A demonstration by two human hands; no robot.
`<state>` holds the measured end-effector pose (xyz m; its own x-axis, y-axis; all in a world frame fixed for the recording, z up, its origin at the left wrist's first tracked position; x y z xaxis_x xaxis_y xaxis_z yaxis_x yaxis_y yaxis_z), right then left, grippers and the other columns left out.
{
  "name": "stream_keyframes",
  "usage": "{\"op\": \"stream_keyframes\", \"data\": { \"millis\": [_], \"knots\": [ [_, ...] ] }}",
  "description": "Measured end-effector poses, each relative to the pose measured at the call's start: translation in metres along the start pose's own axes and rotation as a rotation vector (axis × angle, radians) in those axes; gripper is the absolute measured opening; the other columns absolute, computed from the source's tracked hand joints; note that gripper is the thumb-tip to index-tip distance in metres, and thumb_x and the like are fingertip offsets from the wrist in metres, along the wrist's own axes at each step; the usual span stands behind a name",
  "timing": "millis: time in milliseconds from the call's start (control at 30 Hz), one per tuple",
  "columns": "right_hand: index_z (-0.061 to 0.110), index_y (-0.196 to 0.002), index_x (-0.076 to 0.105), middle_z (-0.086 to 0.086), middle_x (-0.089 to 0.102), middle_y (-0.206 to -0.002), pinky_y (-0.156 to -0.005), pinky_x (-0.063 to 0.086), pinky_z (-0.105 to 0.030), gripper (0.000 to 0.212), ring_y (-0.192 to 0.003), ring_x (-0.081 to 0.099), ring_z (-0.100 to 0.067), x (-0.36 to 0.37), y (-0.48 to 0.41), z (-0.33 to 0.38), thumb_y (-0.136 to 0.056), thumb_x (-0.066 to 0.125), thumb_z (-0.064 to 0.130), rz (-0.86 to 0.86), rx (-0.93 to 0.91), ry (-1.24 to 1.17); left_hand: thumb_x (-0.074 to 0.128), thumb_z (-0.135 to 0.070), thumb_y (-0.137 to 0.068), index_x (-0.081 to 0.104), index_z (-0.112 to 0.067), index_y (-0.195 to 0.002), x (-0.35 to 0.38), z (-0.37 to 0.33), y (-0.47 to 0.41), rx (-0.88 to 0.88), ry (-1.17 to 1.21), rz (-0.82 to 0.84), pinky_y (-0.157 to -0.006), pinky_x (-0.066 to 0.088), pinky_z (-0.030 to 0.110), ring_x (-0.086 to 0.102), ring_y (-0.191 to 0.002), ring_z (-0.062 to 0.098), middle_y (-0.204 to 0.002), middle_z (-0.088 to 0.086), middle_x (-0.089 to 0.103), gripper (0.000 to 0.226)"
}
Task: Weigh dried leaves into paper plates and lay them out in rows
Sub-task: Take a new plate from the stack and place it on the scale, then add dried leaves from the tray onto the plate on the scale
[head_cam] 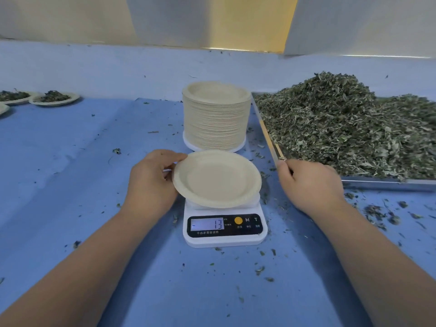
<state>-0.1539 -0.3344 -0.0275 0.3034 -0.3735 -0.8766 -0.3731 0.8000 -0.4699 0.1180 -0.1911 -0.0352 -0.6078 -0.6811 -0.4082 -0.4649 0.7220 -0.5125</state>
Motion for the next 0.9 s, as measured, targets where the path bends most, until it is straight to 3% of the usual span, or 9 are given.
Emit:
{"op": "stream_keyframes", "data": {
  "millis": [100, 200, 300, 367, 433, 567, 733, 800, 900],
  "knots": [
    [0.021, -0.057, 0.043, 0.003, 0.042, -0.044, -0.061, 0.022, -0.030, 0.053, -0.042, 0.040, -0.018, -0.002, 0.001, 0.000, -0.106, 0.036, 0.040, -0.035, -0.013, -0.015, 0.063, 0.004, -0.089, 0.071, -0.045, -0.106, 0.001, 0.004, 0.001, -0.008, -0.058, 0.068, -0.083, 0.042, -0.001, 0.061, -0.096, -0.002, -0.105, -0.034, 0.062, 0.053],
    [0.021, -0.063, 0.047, 0.003, 0.045, -0.047, -0.060, 0.021, -0.030, 0.048, -0.044, 0.043, -0.016, -0.002, 0.002, -0.002, -0.105, 0.037, 0.041, -0.038, 0.018, -0.035, 0.052, 0.011, -0.087, 0.061, -0.029, -0.137, -0.001, 0.019, -0.002, -0.131, -0.084, 0.088, -0.091, 0.048, 0.014, 0.064, -0.097, 0.000, -0.124, -0.015, 0.062, 0.065],
    [0.021, -0.080, 0.059, 0.003, 0.057, -0.062, -0.062, 0.030, -0.031, 0.041, -0.061, 0.056, -0.017, -0.004, 0.000, -0.004, -0.104, 0.037, 0.046, -0.024, 0.052, -0.082, 0.052, 0.010, -0.087, 0.059, -0.027, -0.138, 0.000, 0.030, -0.004, -0.240, -0.040, 0.105, -0.083, 0.044, 0.011, 0.064, -0.101, -0.005, -0.123, -0.014, 0.065, 0.064],
    [0.023, -0.110, 0.065, -0.006, 0.068, -0.113, -0.085, 0.047, -0.043, 0.046, -0.120, 0.058, -0.028, 0.003, -0.013, -0.008, -0.102, 0.033, 0.054, 0.117, 0.119, -0.032, 0.050, 0.008, -0.089, 0.062, -0.022, -0.135, 0.000, 0.032, -0.005, -0.286, 0.011, 0.095, -0.080, 0.041, 0.007, 0.064, -0.104, -0.002, -0.118, -0.013, 0.067, 0.056],
    [0.030, -0.142, 0.049, -0.009, 0.032, -0.161, -0.112, 0.027, -0.061, 0.063, -0.153, 0.014, -0.033, 0.015, -0.033, -0.017, -0.097, 0.024, 0.068, 0.350, 0.222, 0.036, 0.046, 0.008, -0.090, 0.068, -0.024, -0.123, 0.002, 0.030, -0.005, -0.298, 0.025, 0.101, -0.079, 0.041, 0.007, 0.065, -0.104, -0.001, -0.112, -0.016, 0.069, 0.050],
    [0.027, -0.158, 0.027, -0.011, 0.006, -0.169, -0.119, 0.006, -0.064, 0.079, -0.155, -0.004, -0.035, 0.027, -0.068, -0.032, -0.096, 0.019, 0.075, 0.528, 0.359, 0.055, 0.044, 0.009, -0.085, 0.069, -0.033, -0.107, 0.002, 0.027, -0.003, -0.307, -0.007, 0.131, -0.074, 0.042, 0.006, 0.062, -0.098, -0.012, -0.103, -0.021, 0.071, 0.053],
    [0.002, -0.140, 0.052, -0.020, 0.051, -0.146, -0.101, 0.044, -0.041, 0.068, -0.121, 0.055, -0.036, 0.038, -0.073, -0.021, -0.108, 0.019, 0.052, 0.711, 0.271, 0.141, 0.038, 0.014, -0.077, 0.073, -0.027, -0.100, -0.003, 0.029, -0.002, -0.337, 0.067, 0.120, -0.077, 0.049, 0.016, 0.066, -0.088, -0.010, -0.098, -0.015, 0.075, 0.058],
    [0.002, -0.115, 0.063, -0.020, 0.063, -0.128, -0.086, 0.047, -0.038, 0.058, -0.100, 0.062, -0.032, 0.034, -0.075, -0.018, -0.109, 0.023, 0.044, 0.637, 0.226, 0.168, 0.039, 0.012, -0.078, 0.073, -0.029, -0.099, -0.003, 0.028, -0.001, -0.340, 0.065, 0.127, -0.077, 0.049, 0.016, 0.066, -0.088, -0.010, -0.097, -0.016, 0.075, 0.057],
    [0.007, -0.114, 0.064, -0.018, 0.064, -0.123, -0.089, 0.050, -0.042, 0.044, -0.106, 0.062, -0.034, 0.028, -0.077, -0.016, -0.107, 0.032, 0.035, 0.564, 0.174, 0.159, 0.041, 0.009, -0.080, 0.071, -0.033, -0.097, -0.001, 0.028, -0.001, -0.334, 0.051, 0.140, -0.081, 0.051, 0.021, 0.066, -0.093, -0.006, -0.098, -0.017, 0.075, 0.055]
  ]
}}
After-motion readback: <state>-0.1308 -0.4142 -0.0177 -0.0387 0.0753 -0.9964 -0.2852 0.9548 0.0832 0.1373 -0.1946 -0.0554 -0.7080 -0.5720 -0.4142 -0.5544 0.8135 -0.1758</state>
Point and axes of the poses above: each hand's wrist, its own y-axis away from the middle knuckle, its own x-axis out of the palm, z = x × y, the point moved 5 cm from there along -y, towards the middle knuckle
